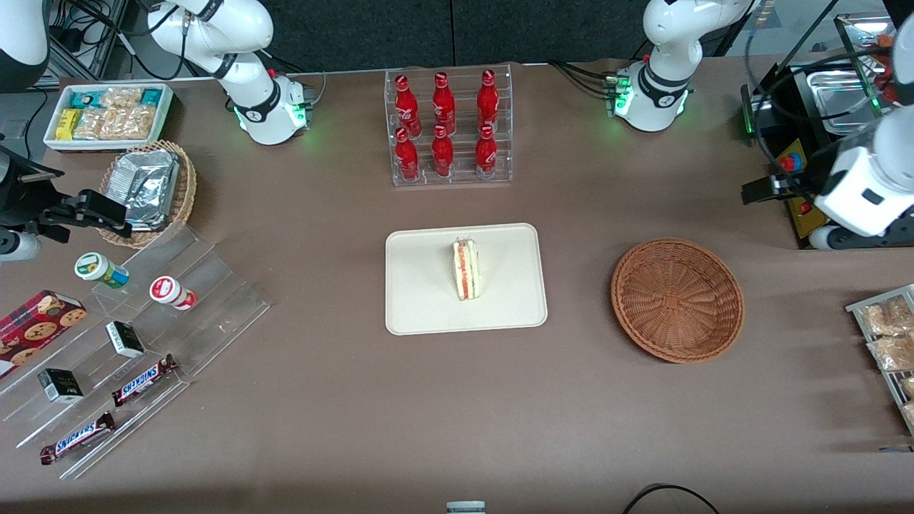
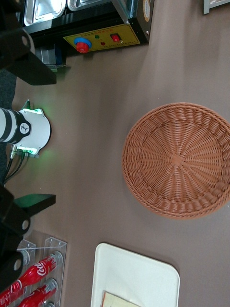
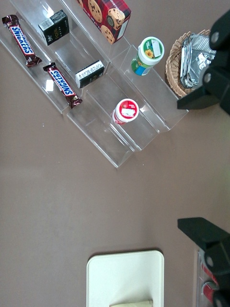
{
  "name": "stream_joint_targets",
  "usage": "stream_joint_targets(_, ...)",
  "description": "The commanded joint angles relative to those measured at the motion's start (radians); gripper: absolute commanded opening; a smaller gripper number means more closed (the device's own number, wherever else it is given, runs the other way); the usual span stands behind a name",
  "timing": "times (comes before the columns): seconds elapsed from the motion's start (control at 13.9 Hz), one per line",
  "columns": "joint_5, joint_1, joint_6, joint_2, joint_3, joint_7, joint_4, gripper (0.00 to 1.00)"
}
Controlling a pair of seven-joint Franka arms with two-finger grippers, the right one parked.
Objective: Place sandwich from basket to tray
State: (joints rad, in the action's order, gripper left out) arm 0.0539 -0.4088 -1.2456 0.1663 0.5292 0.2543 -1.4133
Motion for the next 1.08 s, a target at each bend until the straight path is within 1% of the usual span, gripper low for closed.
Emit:
stream_joint_targets(0.0,0.007,0.004,-0.024,-0.036,0.015,-0.006,-0.042,1.00)
stream_joint_targets(0.22,0.009,0.011,-0.021,-0.089,-0.003,-0.012,-0.055,1.00)
stream_joint_targets(0.29,0.007,0.043,-0.023,-0.109,-0.053,-0.023,-0.074,1.00)
stream_joint_targets(0.36,0.007,0.133,-0.024,-0.132,-0.145,-0.042,-0.085,1.00)
stream_joint_targets(0.43,0.004,0.231,-0.025,-0.146,-0.273,-0.074,-0.096,1.00)
stream_joint_targets(0.5,-0.003,0.319,-0.028,-0.175,-0.379,-0.110,-0.117,1.00)
stream_joint_targets(0.58,-0.006,0.368,-0.040,-0.203,-0.455,-0.140,-0.148,1.00)
stream_joint_targets(0.65,-0.008,0.383,-0.061,-0.238,-0.472,-0.156,-0.185,1.00)
stream_joint_targets(0.72,-0.008,0.387,-0.063,-0.241,-0.474,-0.147,-0.188,1.00)
stream_joint_targets(1.01,-0.009,0.412,-0.058,-0.211,-0.474,-0.151,-0.148,1.00)
